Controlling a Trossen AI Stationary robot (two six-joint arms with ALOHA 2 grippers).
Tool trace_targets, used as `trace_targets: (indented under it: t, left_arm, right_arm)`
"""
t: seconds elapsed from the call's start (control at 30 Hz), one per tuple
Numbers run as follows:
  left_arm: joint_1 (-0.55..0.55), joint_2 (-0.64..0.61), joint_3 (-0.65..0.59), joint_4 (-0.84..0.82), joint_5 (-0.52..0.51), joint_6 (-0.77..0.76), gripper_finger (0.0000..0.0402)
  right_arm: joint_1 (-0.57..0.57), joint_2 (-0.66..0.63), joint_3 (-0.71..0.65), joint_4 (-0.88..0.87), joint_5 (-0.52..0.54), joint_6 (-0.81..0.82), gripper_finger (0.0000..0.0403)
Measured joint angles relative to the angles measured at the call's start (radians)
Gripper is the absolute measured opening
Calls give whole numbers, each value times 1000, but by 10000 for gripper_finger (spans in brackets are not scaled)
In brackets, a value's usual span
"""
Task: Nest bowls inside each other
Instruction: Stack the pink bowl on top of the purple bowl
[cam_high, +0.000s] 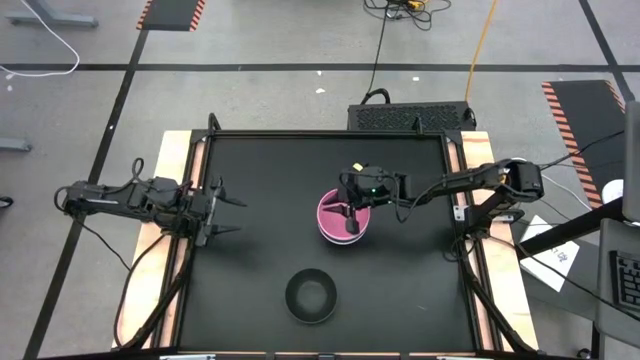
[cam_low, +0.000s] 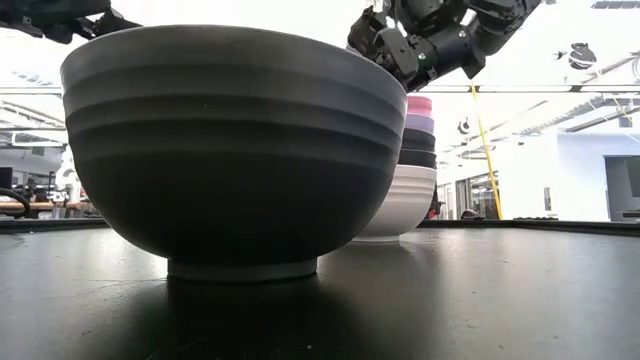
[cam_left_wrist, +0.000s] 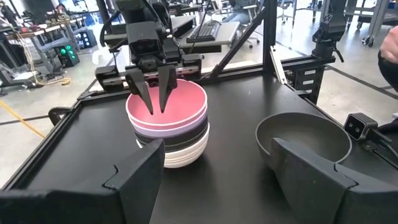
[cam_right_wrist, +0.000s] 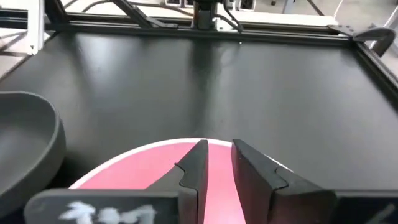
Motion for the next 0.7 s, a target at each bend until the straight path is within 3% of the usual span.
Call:
trace_targets:
  t: [0.37,0.57,0.7]
  left_arm:
    - [0,0,0,-9,20,-4,294]
    - [0,0,0,-10,23,-4,294]
    - [0,0,0,-5,23,-4,294]
  right_arm:
    - [-32,-43,-23,9,-77,-59,61]
    - [-47,-177,-177,211,-100,-28,61]
    - [-54,-215,-245,225,-101,3,61]
